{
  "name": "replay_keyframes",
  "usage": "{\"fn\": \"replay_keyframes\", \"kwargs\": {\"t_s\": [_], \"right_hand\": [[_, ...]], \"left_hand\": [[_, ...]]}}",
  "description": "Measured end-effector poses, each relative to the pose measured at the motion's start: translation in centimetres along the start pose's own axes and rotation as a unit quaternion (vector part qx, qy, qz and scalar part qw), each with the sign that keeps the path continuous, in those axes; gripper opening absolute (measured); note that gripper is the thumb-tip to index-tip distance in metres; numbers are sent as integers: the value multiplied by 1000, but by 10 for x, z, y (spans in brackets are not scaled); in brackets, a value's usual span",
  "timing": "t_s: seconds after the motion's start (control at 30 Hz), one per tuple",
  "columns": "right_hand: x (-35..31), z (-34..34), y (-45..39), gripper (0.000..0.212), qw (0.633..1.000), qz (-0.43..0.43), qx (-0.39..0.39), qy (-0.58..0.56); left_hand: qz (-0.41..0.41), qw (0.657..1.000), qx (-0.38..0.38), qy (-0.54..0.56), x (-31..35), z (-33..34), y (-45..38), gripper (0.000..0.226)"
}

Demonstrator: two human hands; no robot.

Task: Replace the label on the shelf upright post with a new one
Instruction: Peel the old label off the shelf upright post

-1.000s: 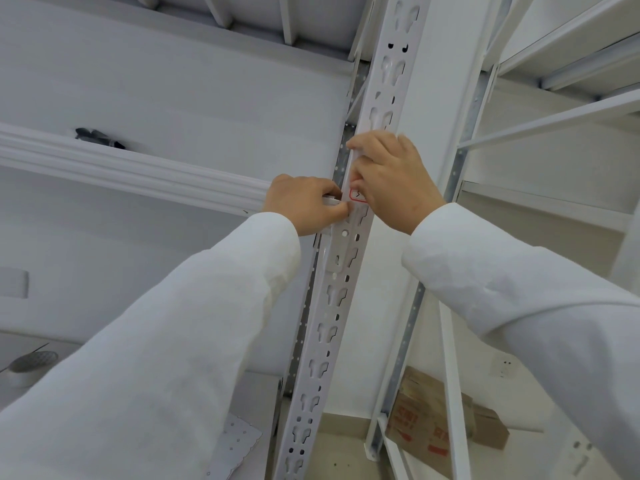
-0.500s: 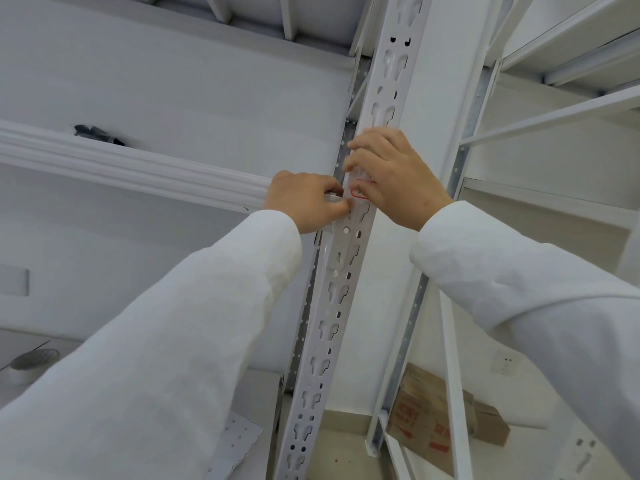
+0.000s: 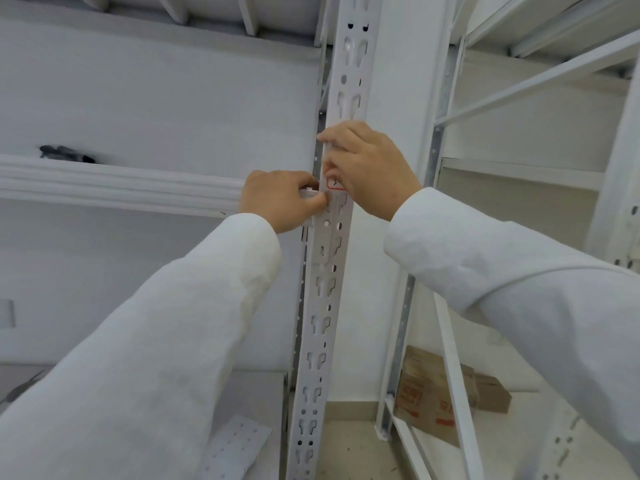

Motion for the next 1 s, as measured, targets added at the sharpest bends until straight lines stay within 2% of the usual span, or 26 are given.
{"fn": "replay_keyframes", "kwargs": {"t_s": [0.1,0.37,0.47,0.57,0.63,0.77,1.0], "right_hand": [[2,7,0,15,1000,-2,16,6],[3,6,0,10,1000,14,1,-3],[4,4,1,22,998,34,-16,-41],[5,-2,2,15,992,72,-43,-97],[6,-7,3,23,988,81,-62,-114],[9,-11,5,22,992,43,-78,-93],[6,-12,8,25,996,24,-35,-78]], "left_hand": [[3,1000,5,-5,1,-2,1,37],[4,1000,3,-5,1,-2,2,37],[1,1000,-1,-5,0,-1,2,38],[1,1000,-3,-3,0,-2,2,39],[-3,1000,-6,-3,0,-2,1,40],[-6,1000,-9,-7,1,-1,1,39],[-3,1000,-1,-1,0,0,1,37]]}}
Point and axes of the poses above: each hand's wrist, its own y-axis away from the middle knuckle, its own z-axis out of the palm, x = y × z, the point moved 2 cm from there along -y, towards the middle knuckle, and after that the axes turned 10 degrees about -y, right-handed, at the moved point
